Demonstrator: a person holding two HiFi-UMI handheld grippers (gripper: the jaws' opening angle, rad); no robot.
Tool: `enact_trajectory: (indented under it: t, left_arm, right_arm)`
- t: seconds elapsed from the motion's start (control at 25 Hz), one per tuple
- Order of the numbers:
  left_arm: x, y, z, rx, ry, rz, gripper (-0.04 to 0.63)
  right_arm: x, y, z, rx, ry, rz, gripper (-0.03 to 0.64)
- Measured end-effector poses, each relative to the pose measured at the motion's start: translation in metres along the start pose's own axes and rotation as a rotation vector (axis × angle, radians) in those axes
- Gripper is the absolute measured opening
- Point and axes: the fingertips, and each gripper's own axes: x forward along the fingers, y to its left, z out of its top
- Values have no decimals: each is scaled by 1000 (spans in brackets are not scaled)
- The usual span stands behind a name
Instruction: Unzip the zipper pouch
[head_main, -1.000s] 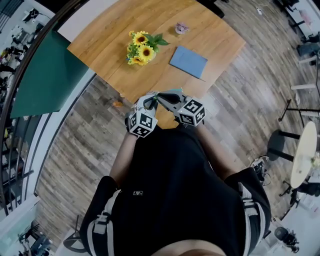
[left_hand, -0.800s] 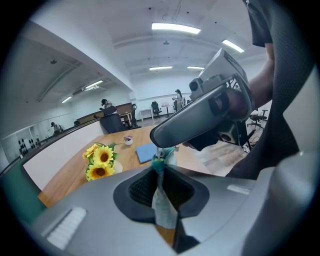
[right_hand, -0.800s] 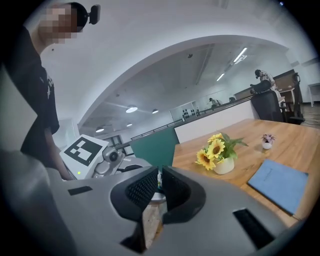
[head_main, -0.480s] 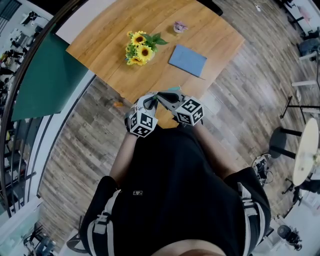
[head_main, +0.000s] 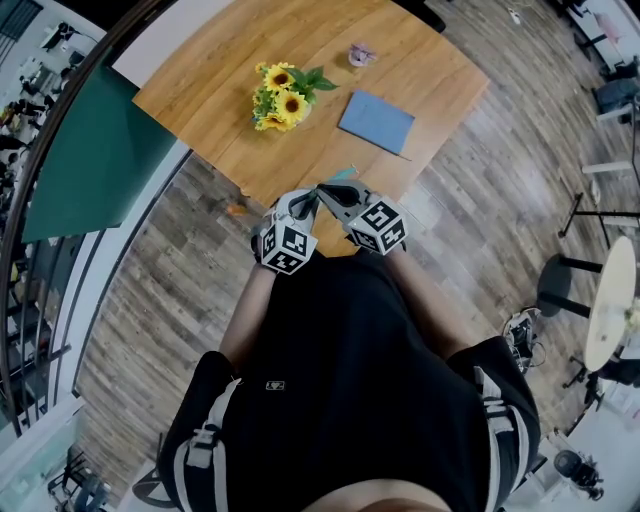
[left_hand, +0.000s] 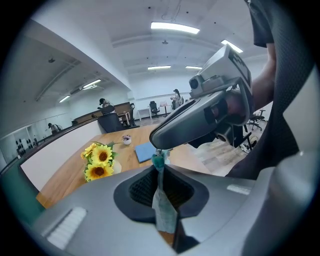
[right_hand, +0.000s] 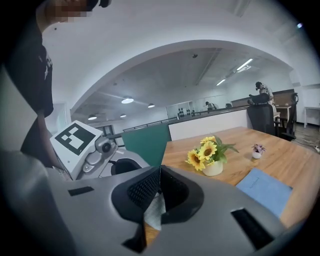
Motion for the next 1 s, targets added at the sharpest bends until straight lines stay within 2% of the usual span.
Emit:
enact_trajectory:
  t: [0.2, 1.0]
  left_arm:
    - [0, 2, 2, -3, -10, -3, 18]
    - [-3, 7, 3, -10, -24, -26, 15]
  right_arm:
    - [-2, -9, 2, 2, 0, -53, 3]
    - [3, -29, 2, 5, 1, -89, 5]
